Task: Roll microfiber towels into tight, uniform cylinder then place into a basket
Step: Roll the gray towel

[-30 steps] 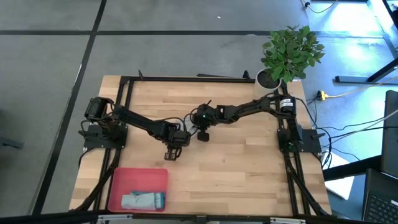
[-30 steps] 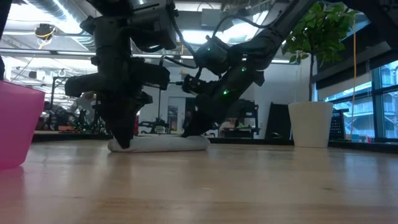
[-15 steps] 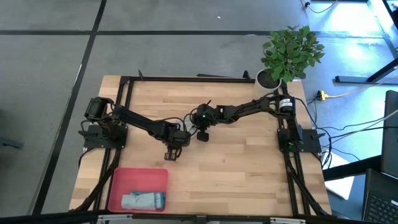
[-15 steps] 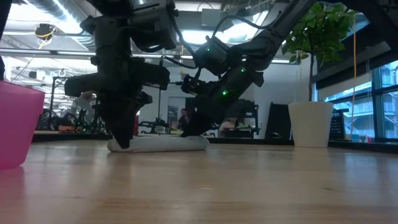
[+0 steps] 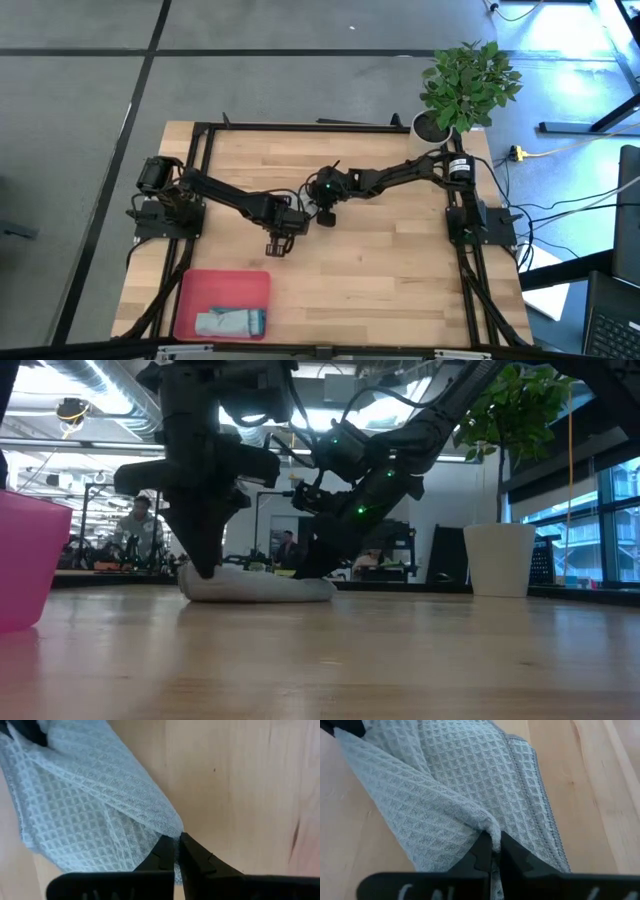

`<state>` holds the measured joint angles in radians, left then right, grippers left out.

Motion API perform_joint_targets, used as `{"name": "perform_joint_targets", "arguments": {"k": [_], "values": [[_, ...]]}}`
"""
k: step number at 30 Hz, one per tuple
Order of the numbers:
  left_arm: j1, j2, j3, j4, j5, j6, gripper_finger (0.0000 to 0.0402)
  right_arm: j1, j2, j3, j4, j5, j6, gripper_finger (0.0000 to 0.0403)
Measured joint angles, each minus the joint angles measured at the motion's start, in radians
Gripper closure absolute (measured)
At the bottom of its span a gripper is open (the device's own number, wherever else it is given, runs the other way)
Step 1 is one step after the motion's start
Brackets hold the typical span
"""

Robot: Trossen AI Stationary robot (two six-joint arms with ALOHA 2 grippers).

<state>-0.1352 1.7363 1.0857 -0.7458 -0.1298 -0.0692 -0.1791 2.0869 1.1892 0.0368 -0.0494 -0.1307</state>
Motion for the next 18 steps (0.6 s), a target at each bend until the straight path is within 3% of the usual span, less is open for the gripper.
{"name": "perform_joint_targets", "arguments": {"k": [18], "values": [[0.075,-0.002,0.006,-0.088,-0.106,0.002,0.0401,-0.001,0.000,0.000,-0.003,0.002,-0.002,0.0387]]}}
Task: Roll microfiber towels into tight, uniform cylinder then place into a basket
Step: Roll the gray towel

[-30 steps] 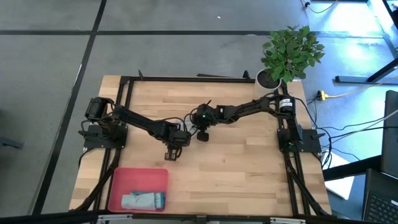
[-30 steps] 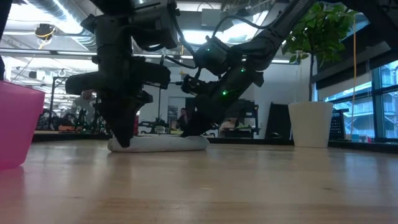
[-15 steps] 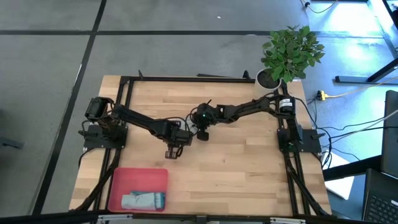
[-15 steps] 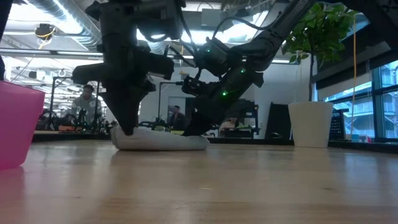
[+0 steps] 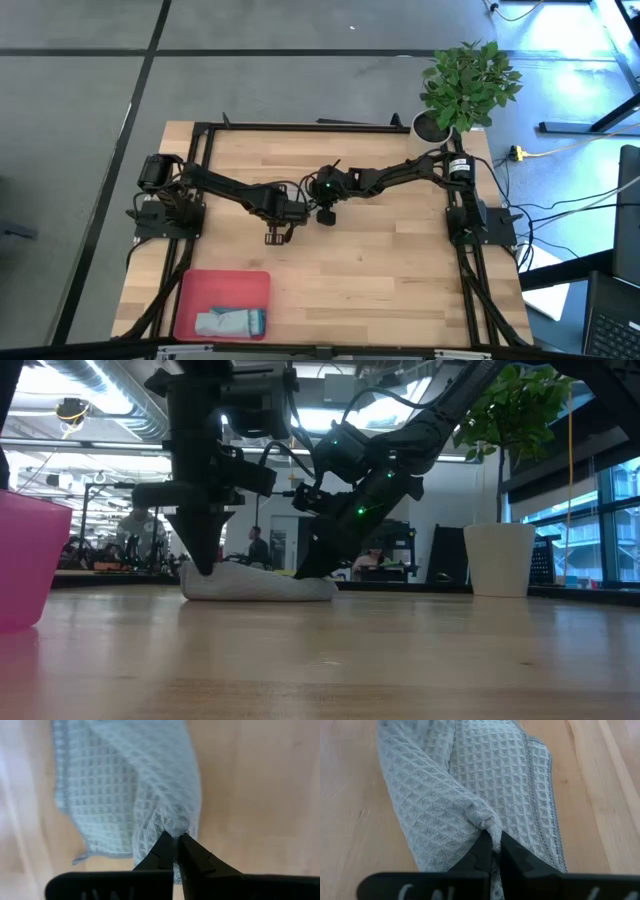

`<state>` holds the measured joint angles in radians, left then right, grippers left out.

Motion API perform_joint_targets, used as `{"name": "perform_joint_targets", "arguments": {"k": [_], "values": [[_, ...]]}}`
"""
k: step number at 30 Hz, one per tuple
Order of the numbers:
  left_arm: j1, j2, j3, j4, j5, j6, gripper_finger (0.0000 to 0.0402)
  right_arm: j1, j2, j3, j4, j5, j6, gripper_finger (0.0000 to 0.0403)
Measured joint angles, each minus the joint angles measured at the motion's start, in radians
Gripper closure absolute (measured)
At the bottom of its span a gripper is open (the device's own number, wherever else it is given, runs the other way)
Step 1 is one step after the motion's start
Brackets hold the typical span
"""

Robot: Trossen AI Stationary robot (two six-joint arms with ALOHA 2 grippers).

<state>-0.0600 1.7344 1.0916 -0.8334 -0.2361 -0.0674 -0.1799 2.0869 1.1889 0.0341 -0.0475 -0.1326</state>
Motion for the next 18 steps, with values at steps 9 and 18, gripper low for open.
{"name": "perform_joint_targets", "arguments": {"k": [9,18], "values": [[0.054,0.000,0.000,0.009,-0.085,0.013,0.0401,0.001,0.000,0.000,-0.005,-0.004,0.000,0.0387],[0.095,-0.002,-0.017,0.056,-0.111,0.064,0.0401,0.001,0.000,0.000,-0.015,-0.008,0.024,0.0387]]}}
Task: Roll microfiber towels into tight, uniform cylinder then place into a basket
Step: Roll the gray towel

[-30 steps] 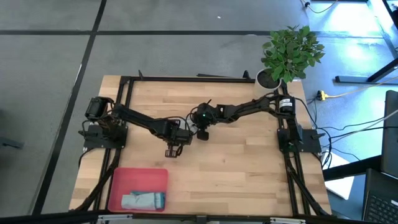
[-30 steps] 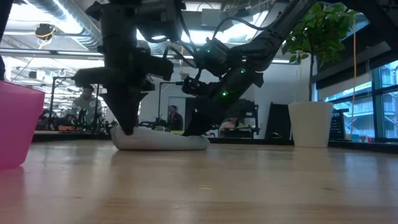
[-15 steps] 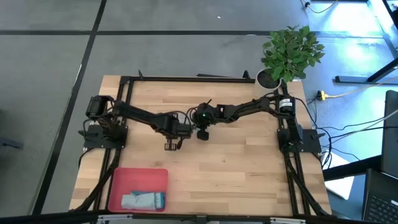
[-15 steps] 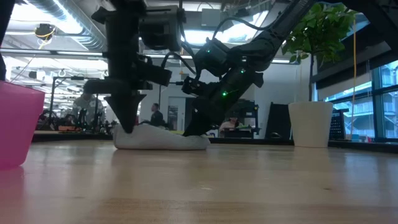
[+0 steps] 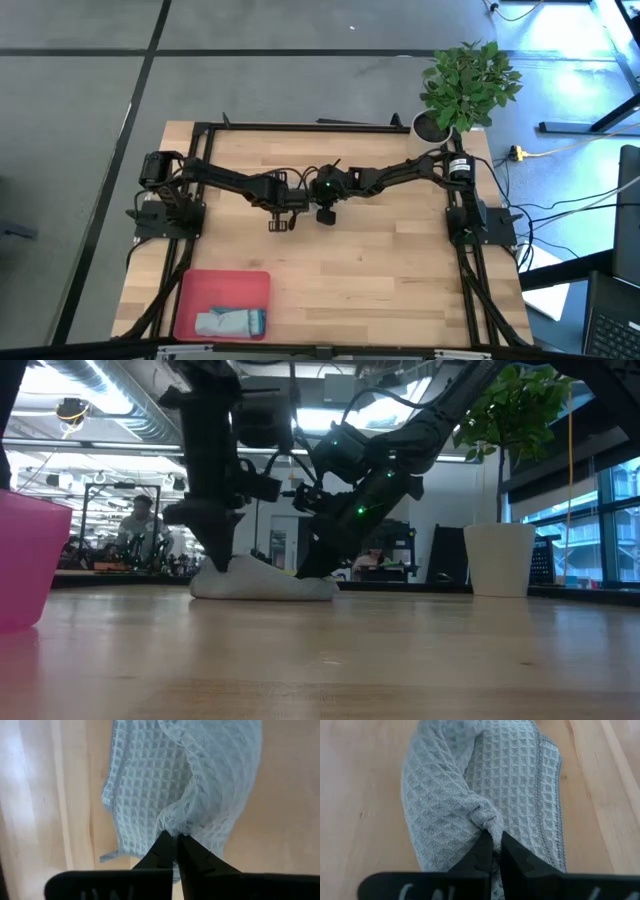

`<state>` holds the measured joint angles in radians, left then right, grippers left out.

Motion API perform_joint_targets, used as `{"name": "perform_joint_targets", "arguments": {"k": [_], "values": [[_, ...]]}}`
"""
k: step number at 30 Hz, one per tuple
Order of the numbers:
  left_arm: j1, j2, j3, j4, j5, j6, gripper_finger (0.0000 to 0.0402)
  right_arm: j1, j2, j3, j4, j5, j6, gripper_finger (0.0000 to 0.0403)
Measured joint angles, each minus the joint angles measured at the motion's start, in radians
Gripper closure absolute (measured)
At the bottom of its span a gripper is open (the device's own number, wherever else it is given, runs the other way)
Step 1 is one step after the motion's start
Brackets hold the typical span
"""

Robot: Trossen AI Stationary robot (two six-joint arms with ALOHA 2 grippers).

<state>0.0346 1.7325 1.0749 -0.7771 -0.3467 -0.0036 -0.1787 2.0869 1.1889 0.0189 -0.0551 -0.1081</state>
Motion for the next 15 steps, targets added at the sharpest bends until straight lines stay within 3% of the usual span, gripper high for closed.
{"name": "perform_joint_targets", "arguments": {"k": [9,15], "values": [[0.029,-0.004,-0.102,0.166,0.014,0.016,0.0401,0.001,-0.008,0.000,-0.002,0.006,0.000,0.0386],[0.031,-0.005,-0.118,0.185,0.012,0.018,0.0401,0.010,-0.064,-0.005,-0.055,0.076,-0.002,0.0386]]}}
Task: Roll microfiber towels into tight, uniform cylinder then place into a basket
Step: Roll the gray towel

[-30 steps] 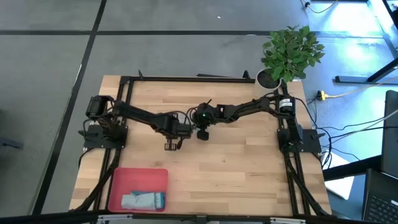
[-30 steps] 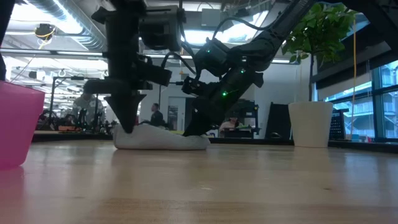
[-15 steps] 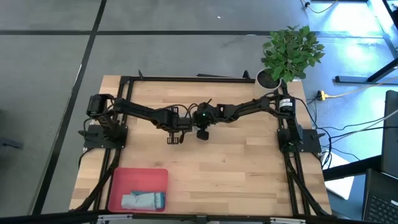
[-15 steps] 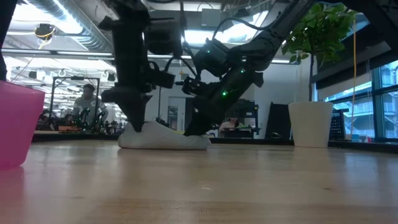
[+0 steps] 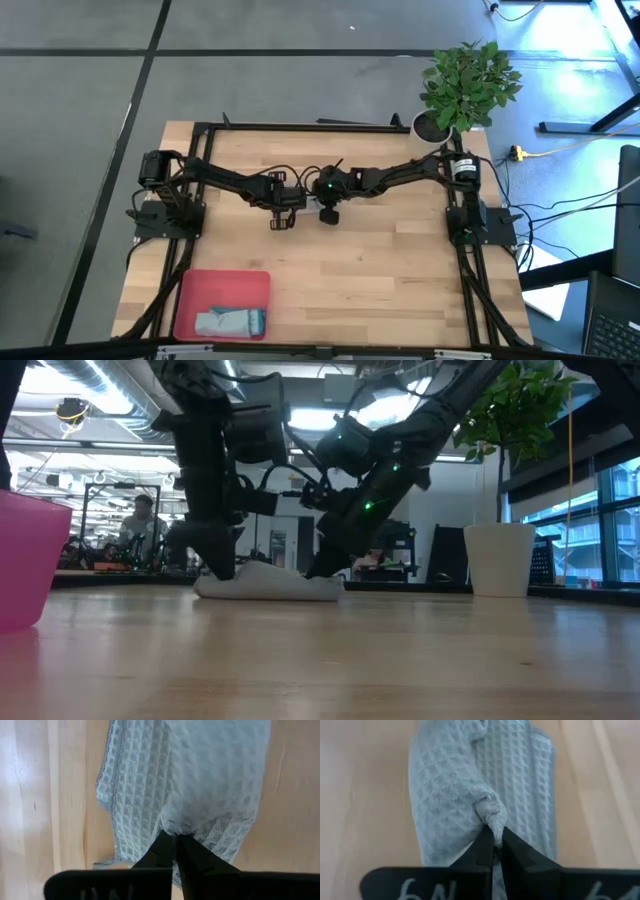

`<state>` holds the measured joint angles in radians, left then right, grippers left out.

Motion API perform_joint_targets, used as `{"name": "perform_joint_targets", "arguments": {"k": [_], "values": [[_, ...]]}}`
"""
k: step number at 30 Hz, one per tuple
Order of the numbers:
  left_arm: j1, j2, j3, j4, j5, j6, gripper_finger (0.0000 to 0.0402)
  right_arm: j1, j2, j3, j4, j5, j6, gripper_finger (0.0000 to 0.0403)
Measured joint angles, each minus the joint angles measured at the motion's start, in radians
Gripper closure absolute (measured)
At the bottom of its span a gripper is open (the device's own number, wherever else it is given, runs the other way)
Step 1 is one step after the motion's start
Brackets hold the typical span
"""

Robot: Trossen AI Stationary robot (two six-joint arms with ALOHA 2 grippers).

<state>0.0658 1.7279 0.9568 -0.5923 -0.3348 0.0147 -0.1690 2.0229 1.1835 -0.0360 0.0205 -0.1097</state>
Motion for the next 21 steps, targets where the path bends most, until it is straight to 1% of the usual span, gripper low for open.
{"name": "perform_joint_targets", "arguments": {"k": [7,13,16,18,21], "values": [[0.006,0.002,-0.004,0.035,0.001,-0.001,0.0401,0.026,-0.026,0.001,-0.092,0.106,0.103,0.0386],[0.014,0.003,-0.005,0.051,0.007,0.003,0.0401,0.064,-0.047,0.002,-0.135,0.277,0.155,0.0386],[0.014,0.004,-0.005,0.062,0.008,0.005,0.0401,0.077,-0.058,0.002,-0.156,0.332,0.183,0.0386],[0.014,0.005,-0.005,0.065,0.008,0.006,0.0401,0.080,-0.060,0.002,-0.173,0.352,0.219,0.0386],[0.014,0.005,-0.005,0.069,0.010,0.006,0.0401,0.080,-0.062,0.005,-0.205,0.355,0.267,0.0386]]}}
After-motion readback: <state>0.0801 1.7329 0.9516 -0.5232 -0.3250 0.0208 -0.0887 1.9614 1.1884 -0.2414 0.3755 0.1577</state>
